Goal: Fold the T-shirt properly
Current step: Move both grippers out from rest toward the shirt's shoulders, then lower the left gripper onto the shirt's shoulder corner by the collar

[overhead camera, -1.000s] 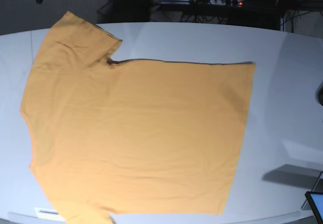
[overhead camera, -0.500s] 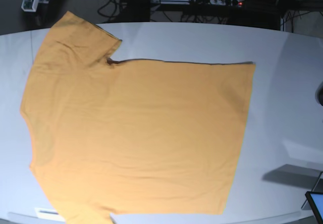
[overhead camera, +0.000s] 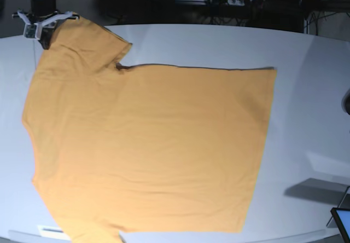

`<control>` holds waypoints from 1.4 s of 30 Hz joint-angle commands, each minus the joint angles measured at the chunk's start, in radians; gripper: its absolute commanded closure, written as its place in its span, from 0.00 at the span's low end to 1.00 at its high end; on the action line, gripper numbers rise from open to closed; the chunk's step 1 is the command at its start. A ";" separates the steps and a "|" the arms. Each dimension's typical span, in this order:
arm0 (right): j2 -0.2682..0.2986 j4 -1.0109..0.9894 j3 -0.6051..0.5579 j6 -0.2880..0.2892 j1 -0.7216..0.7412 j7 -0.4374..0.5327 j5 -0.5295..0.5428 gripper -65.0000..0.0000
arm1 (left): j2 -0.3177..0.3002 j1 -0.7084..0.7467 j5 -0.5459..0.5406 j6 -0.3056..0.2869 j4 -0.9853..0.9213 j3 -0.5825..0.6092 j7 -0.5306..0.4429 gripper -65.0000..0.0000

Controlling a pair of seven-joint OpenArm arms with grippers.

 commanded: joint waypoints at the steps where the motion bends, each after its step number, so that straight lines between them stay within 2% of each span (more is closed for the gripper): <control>1: 0.008 0.020 0.005 -0.004 -0.014 0.026 0.002 1.00 | -0.005 0.031 -0.005 0.006 0.044 -0.003 -0.026 1.00; 8: 0.008 0.015 0.006 -0.007 -0.012 0.025 0.002 1.00 | -0.005 0.084 -0.005 0.006 0.148 -0.006 -0.028 1.00; 15: 0.008 0.014 0.006 -0.007 -0.011 0.025 0.008 1.00 | -0.002 0.129 -0.007 0.006 0.282 -0.099 -0.020 1.00; 17: 0.008 0.014 0.006 -0.007 -0.009 0.025 0.009 1.00 | -0.002 0.129 -0.045 0.006 0.283 -0.122 -0.009 1.00; 22: 0.008 0.014 0.009 -0.007 -0.014 0.025 0.006 1.00 | -0.015 0.129 -0.257 0.006 0.336 -0.136 0.203 1.00; 25: 0.009 0.023 0.011 -0.007 -0.015 -0.032 0.005 1.00 | -0.030 0.143 -0.274 0.006 0.412 -0.171 0.284 1.00; 28: 0.025 0.047 0.011 -0.007 -0.008 -0.142 0.003 1.00 | -0.031 0.158 -0.274 0.006 0.518 -0.230 0.385 0.98; 30: 0.049 0.072 0.009 -0.007 0.003 -0.210 0.003 1.00 | -0.030 0.163 -0.278 0.006 0.596 -0.277 0.473 0.90; 33: 0.054 0.112 0.013 -0.007 0.014 -0.273 0.003 1.00 | -0.030 0.161 -0.280 0.006 0.670 -0.320 0.609 0.76; 37: 0.060 0.138 0.014 -0.004 0.017 -0.280 0.003 0.99 | -0.028 0.155 -0.281 0.006 0.713 -0.319 0.689 0.68; 40: 0.060 0.147 0.013 0.004 0.014 -0.296 0.008 0.84 | -0.027 0.160 -0.283 0.002 0.734 -0.319 0.732 0.63; 42: 0.060 0.160 0.016 0.059 0.014 -0.327 0.011 0.68 | -0.028 0.163 -0.285 -0.006 0.741 -0.326 0.776 0.55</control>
